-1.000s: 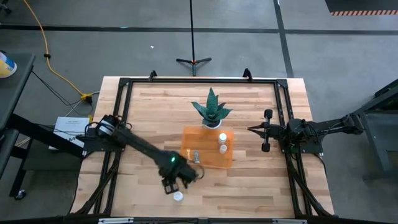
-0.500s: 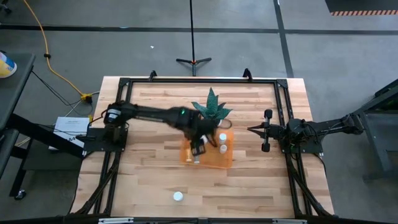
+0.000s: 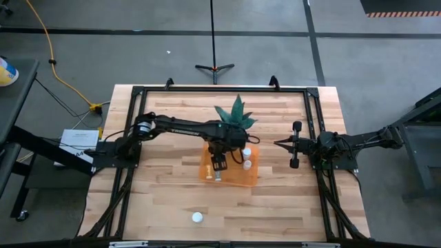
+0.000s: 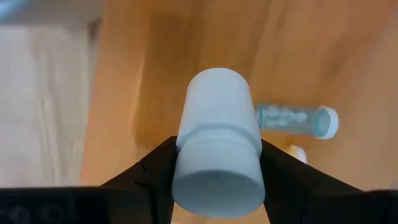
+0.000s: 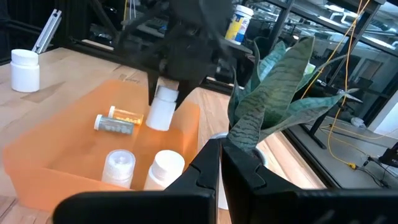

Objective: Pick and place pill bottles into a basket
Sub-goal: Put the left white pill bottle into the orange bin, then put the white pill bottle into the orange bin

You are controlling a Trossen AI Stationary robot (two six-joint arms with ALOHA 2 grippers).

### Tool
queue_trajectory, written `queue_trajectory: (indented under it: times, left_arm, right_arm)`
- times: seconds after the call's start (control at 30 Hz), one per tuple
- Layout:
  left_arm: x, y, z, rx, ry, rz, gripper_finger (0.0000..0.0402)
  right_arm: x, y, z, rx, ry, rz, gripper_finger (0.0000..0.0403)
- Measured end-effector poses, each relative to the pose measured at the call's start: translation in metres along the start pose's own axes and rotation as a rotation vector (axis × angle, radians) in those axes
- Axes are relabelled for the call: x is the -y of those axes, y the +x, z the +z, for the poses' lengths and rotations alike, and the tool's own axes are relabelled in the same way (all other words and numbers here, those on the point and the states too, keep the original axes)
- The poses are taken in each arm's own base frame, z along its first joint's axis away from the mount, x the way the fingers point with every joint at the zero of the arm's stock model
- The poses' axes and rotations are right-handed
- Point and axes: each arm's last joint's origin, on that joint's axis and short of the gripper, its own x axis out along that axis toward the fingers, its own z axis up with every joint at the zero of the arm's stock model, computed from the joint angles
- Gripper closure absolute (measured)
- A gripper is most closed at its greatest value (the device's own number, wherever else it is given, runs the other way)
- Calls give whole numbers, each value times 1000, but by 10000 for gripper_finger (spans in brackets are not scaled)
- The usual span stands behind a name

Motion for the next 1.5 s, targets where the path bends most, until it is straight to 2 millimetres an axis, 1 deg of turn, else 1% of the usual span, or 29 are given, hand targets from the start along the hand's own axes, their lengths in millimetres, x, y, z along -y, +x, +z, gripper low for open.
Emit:
queue_trajectory:
  times: [0.1,0.23,0.5,0.63,0.7,0.77,0.83,0.87,0.93,1.0,1.03,1.07,1.17,1.27,1.37,1.5]
  left_arm:
    - [-1,7,-1,-50,-1,12,185]
    - [0,11,-1,-62,-2,14,176]
    - [0,11,0,-58,-11,15,119]
    - [0,10,-1,-67,-11,15,97]
    - [-1,5,-6,-118,-13,24,92]
    - [-2,-9,-11,-171,-47,38,92]
    - [1,-21,-15,-196,-107,51,96]
    - [5,-25,-14,-181,-134,49,100]
    - [18,-38,-18,-136,-124,-14,109]
    - [39,-54,-25,-91,-74,-59,118]
    - [49,-61,-31,-78,-46,-60,123]
    - [59,-64,-37,-78,-29,-34,128]
    - [90,-67,-48,-37,15,10,140]
    - [119,-72,-62,-13,39,8,148]
    - [149,-71,-74,33,34,-33,148]
    - [191,-67,-94,111,76,-82,142]
  right_arm:
    - [0,0,0,0,0,0,396]
    - [0,0,0,1,0,0,396]
    - [0,0,0,0,-1,0,396]
    - [0,0,0,1,-1,0,396]
    - [0,0,0,1,-1,0,396]
    - [0,0,0,1,-1,0,396]
    - [0,0,0,1,-4,0,396]
    - [0,0,0,0,-4,0,396]
    - [0,0,0,0,-5,0,396]
    - [0,0,0,-1,-5,0,396]
    - [0,0,0,-3,-5,1,396]
    - [0,0,0,-4,-6,1,396]
    - [0,0,-1,-9,-7,-2,396]
    - [0,0,-1,-9,-5,-12,396]
    - [1,0,-1,-11,-1,-19,396]
    - [0,0,-1,-11,3,-18,396]
